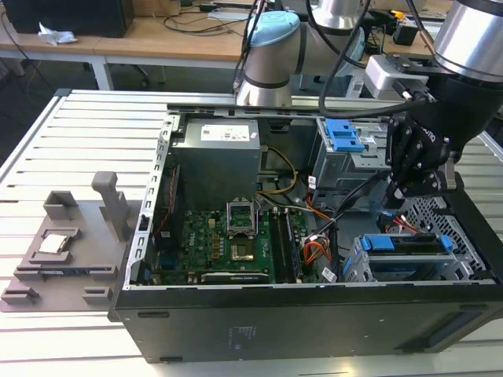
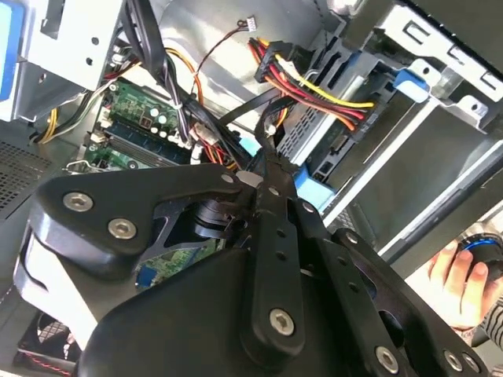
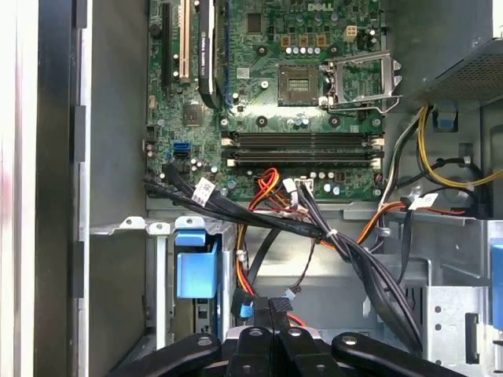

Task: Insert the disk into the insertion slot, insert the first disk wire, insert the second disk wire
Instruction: 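Insert the second disk wire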

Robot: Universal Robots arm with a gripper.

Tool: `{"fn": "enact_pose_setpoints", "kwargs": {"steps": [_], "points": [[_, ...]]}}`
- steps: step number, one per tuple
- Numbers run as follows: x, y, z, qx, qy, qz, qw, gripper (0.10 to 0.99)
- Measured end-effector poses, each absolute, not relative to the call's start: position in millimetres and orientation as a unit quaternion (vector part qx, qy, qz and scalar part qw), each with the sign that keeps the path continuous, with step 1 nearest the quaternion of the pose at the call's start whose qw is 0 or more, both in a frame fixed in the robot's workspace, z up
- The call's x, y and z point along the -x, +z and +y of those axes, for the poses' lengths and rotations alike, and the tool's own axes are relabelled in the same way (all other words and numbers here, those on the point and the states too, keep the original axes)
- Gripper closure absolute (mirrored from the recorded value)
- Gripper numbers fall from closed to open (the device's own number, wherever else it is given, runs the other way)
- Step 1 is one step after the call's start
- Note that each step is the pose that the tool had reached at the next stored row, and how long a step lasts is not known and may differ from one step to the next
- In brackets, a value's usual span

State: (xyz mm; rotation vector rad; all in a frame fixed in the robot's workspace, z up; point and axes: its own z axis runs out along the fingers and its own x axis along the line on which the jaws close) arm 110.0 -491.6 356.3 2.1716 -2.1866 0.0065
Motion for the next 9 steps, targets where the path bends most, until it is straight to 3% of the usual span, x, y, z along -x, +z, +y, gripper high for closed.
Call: {"fn": "enact_pose_setpoints", "kwargs": {"steps": [9], "points": [[-99.2, 354.7, -488.3, -0.689, 0.004, -0.724, 0.033, 0.98]]}}
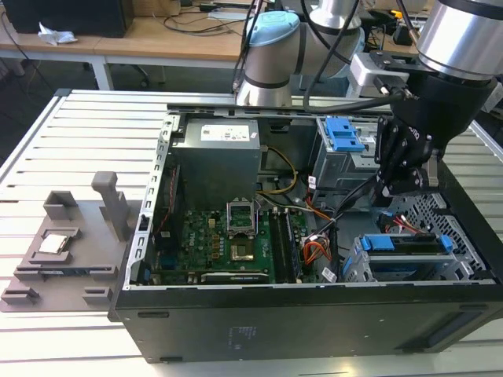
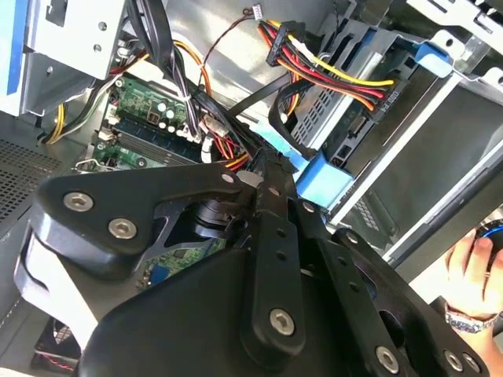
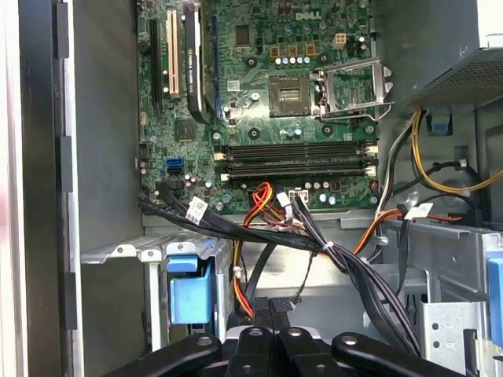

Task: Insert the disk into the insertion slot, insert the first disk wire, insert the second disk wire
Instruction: 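Insert the second disk wire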

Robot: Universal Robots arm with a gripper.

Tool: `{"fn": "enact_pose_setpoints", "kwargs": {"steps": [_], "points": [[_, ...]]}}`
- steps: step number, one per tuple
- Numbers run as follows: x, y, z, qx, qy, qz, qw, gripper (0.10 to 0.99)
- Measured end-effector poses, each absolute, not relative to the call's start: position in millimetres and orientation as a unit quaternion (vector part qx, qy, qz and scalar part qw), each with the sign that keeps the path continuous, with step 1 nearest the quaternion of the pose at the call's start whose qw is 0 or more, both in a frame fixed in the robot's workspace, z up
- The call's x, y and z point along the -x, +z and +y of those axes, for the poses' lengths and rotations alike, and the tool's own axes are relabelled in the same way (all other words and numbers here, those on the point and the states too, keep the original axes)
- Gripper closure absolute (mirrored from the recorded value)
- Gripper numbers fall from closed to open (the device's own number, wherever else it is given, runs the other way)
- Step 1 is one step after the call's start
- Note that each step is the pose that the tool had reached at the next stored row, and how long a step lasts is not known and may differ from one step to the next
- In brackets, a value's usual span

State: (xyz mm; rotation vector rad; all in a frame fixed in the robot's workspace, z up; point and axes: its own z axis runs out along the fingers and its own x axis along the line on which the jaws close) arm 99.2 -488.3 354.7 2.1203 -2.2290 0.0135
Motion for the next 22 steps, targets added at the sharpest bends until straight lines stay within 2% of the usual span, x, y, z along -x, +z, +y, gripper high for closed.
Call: {"fn": "enact_pose_setpoints", "kwargs": {"steps": [4, 5, 6, 7, 22], "points": [[-99.2, 354.7, -488.2, -0.688, 0.004, -0.725, 0.033, 0.973], [-99.2, 354.7, -488.2, -0.688, 0.004, -0.725, 0.033, 0.851], [-99.2, 354.7, -488.3, -0.688, 0.004, -0.725, 0.033, 0.851], [-99.2, 354.7, -488.2, -0.688, 0.004, -0.725, 0.033, 0.784], [-95.4, 346.6, -488.0, -0.676, 0.041, -0.733, 0.067, 0.784]]}}
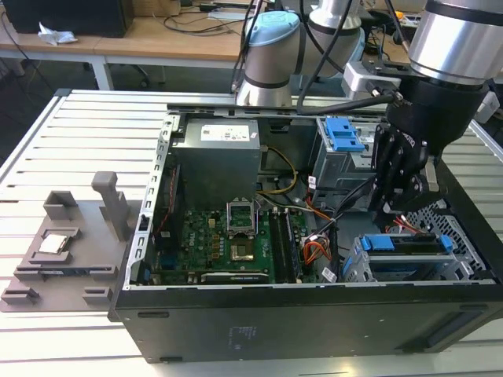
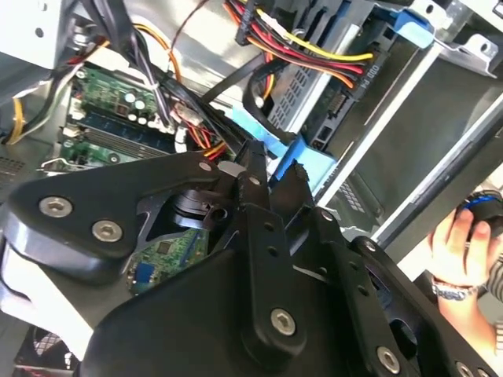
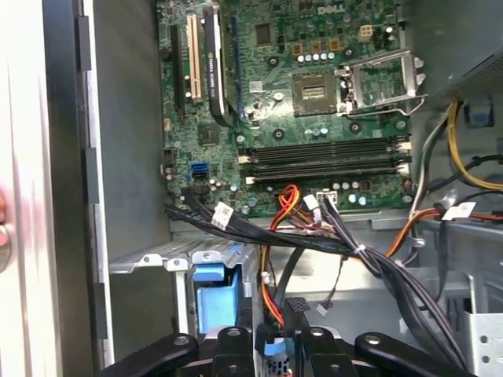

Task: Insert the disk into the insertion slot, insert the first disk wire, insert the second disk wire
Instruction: 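Insert the second disk wire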

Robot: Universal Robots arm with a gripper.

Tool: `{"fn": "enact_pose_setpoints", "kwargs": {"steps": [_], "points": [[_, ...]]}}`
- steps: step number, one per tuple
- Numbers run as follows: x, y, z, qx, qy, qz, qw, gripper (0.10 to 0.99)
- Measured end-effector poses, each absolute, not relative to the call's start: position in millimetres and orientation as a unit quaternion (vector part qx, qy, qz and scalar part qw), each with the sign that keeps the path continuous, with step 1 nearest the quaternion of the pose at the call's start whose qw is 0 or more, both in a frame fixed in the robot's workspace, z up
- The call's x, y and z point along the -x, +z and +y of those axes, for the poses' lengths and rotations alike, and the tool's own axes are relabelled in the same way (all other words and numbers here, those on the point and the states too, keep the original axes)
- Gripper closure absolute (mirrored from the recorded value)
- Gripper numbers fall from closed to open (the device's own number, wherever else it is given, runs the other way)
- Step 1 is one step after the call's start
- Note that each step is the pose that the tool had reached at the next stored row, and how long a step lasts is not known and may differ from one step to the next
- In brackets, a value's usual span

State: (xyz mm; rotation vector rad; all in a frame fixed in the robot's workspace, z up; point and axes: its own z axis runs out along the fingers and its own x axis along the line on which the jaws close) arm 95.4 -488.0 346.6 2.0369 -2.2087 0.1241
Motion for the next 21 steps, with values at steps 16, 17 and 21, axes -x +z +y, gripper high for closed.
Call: {"fn": "enact_pose_setpoints", "kwargs": {"steps": [16, 17, 21], "points": [[-95.3, 344.5, -488.0, -0.675, 0.05, -0.732, 0.075, 0.914], [-95.3, 344.6, -488.0, -0.675, 0.05, -0.732, 0.075, 0.914], [-94.9, 341.8, -486.6, -0.675, 0.051, -0.732, 0.076, 0.843]]}}
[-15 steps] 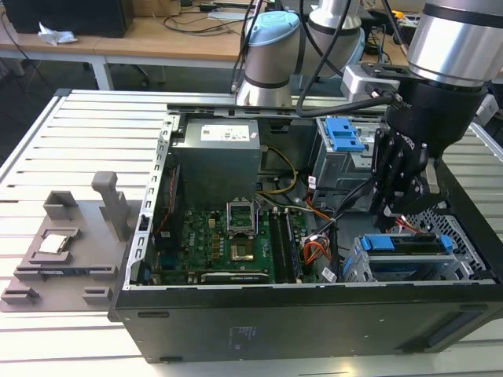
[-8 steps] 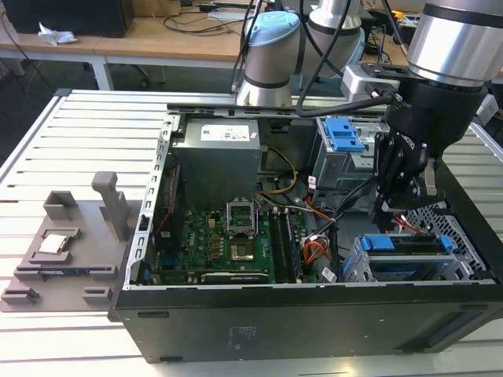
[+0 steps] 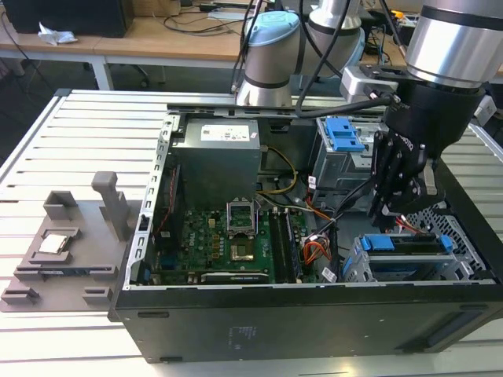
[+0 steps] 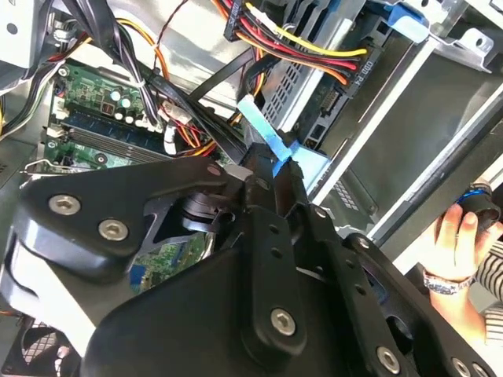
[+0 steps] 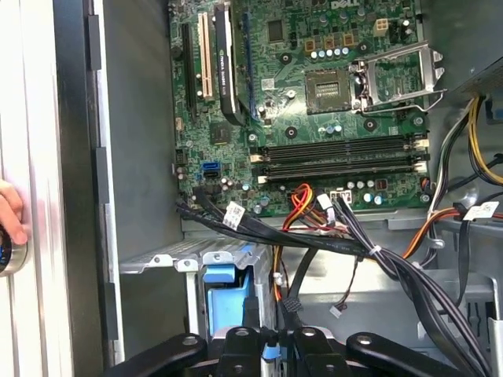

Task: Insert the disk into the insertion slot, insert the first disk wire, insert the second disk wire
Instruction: 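Insert the second disk wire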

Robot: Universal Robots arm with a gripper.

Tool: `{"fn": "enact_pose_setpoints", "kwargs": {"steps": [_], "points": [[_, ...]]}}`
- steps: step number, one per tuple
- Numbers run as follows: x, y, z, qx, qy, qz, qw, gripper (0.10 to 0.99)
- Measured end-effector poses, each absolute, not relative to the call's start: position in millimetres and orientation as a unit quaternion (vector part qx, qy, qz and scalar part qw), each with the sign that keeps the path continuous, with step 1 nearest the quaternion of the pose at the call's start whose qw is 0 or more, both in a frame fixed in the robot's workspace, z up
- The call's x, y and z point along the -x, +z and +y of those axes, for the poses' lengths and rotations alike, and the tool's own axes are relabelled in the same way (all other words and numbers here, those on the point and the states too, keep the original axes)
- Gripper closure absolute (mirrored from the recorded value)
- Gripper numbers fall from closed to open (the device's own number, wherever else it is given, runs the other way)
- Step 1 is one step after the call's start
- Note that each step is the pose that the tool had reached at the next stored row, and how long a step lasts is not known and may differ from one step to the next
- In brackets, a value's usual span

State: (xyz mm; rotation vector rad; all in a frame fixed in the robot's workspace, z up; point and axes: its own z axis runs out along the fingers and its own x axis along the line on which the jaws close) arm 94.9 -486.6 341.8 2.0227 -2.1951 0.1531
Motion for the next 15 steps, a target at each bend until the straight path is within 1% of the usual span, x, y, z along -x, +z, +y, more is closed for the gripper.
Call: {"fn": "enact_pose_setpoints", "kwargs": {"steps": [2, 5, 7, 9, 15], "points": [[-94.9, 339.9, -486.5, -0.675, 0.054, -0.732, 0.079, 0.843], [-94.9, 339.9, -486.5, -0.674, 0.054, -0.732, 0.079, 0.843], [-94.9, 339.9, -486.5, -0.674, 0.054, -0.732, 0.079, 0.859], [-94.9, 339.9, -486.5, -0.674, 0.055, -0.732, 0.08, 0.98], [-94.9, 339.9, -486.5, -0.674, 0.055, -0.732, 0.08, 0.98]]}}
